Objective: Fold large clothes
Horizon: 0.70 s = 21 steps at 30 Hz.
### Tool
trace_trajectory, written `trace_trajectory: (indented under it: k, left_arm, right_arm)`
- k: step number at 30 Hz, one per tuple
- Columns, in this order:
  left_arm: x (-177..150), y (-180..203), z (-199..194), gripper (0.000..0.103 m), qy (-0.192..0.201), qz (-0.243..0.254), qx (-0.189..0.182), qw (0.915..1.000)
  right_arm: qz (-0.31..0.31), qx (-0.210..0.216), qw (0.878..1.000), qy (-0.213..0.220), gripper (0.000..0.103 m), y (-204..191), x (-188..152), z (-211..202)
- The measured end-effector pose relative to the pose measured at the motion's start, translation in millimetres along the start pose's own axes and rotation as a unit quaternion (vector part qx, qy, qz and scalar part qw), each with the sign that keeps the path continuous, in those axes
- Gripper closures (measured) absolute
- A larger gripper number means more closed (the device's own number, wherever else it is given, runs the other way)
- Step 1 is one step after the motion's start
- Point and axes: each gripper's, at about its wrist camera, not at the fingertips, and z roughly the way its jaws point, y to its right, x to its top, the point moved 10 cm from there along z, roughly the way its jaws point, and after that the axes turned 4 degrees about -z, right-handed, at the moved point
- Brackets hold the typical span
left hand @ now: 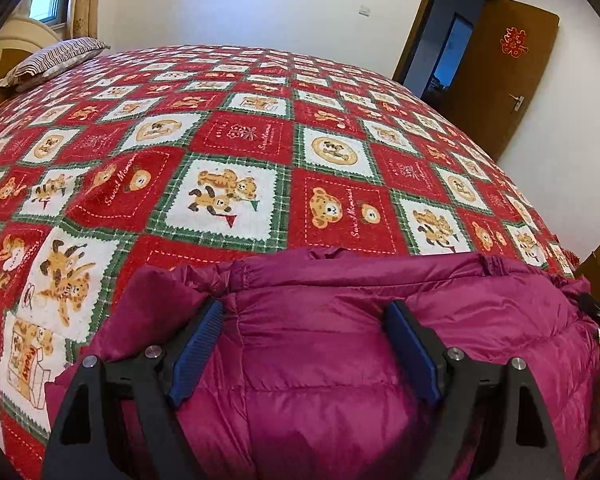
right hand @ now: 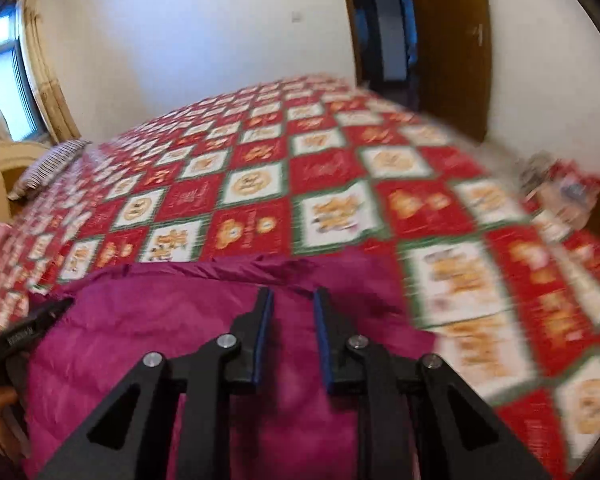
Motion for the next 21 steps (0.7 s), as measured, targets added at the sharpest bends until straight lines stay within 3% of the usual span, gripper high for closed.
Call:
trace_trajectory:
  k: [2, 3, 7, 12, 15, 17, 19, 21]
  left_arm:
    - [0, 0, 0, 0.019, -0.001, 0.001, 0.001, 1.0]
    - [0, 0, 0, 0.019, -0.001, 0.003, 0.003, 1.0]
    - [-1, 0, 0, 0.019, -0.001, 0.007, 0.008, 0.9999]
    - [-2, 0, 0, 0.019, -0.006, 0.014, 0.017, 0.9997]
    - [-5, 2, -6, 0.019, -0.019, 0.045, 0.033, 0.9983]
    - [-7, -3, -24, 0.019, -0.017, 0.069, 0.049, 0.9963]
    - [-9, -15, -53, 0.019, -0.004, 0.067, 0.048, 0.9966]
    - [-11, -34, -89, 0.019, 0.02, 0.038, 0.04, 0.9983]
  right_arm:
    - [-0.001, -0.025, 0.999, -0.032, 0.082, 10, -15, 10]
    - [0.01, -0.016, 0.999, -0.049, 0.082, 13, -26, 20]
    - [0.036, -0.004, 0.999, -0.037, 0.086, 20, -27, 34]
    - [0.017, -0.029, 0.999, -0.042, 0.087, 17, -27, 34]
    - [-0.021, -0.061, 0.996, -0.063, 0.087, 13, -25, 22]
    - [-0.039, -0.08, 0.996, -0.022, 0.087, 8, -13, -8]
    - [-0.052, -0.056, 0.997, 0.02, 0.087, -14, -3, -44]
    - [-0.057, -0.018, 0.998, 0.031, 0.087, -42, -4, -66]
